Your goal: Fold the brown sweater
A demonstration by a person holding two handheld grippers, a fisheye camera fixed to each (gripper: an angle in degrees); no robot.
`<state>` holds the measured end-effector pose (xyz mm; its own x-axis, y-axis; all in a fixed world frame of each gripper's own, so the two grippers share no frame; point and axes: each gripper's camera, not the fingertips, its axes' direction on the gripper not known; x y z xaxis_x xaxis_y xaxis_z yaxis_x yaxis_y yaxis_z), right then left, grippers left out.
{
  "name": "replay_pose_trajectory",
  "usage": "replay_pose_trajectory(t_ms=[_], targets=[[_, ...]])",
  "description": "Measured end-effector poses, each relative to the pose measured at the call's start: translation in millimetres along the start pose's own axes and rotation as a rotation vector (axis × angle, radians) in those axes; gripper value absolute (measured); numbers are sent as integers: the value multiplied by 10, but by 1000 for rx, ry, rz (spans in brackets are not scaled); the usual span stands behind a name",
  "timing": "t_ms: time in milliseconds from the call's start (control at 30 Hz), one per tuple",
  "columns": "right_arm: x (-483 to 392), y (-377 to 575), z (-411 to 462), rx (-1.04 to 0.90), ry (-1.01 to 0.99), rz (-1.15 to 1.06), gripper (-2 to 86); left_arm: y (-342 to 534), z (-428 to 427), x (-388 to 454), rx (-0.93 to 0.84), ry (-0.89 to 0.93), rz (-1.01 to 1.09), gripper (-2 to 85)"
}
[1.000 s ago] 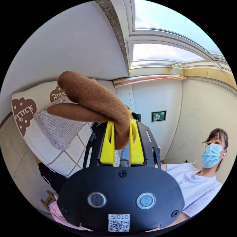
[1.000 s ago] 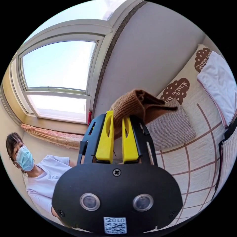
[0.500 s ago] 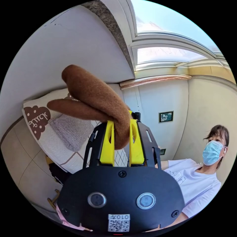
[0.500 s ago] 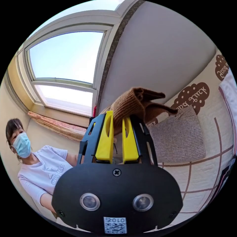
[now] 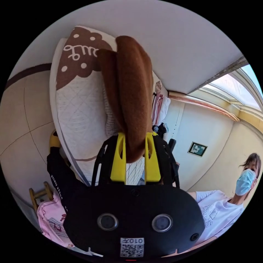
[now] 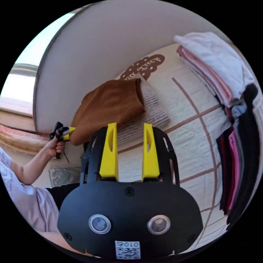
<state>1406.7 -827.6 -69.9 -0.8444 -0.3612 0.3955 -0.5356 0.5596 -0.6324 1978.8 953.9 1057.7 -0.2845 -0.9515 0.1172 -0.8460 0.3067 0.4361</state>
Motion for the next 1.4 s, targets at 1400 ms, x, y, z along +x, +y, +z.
replay_pose_trajectory(t_ms=[1400], targets=[[-872, -1636, -1371, 303, -632, 86, 110, 732, -405, -743, 247, 643, 298, 162]])
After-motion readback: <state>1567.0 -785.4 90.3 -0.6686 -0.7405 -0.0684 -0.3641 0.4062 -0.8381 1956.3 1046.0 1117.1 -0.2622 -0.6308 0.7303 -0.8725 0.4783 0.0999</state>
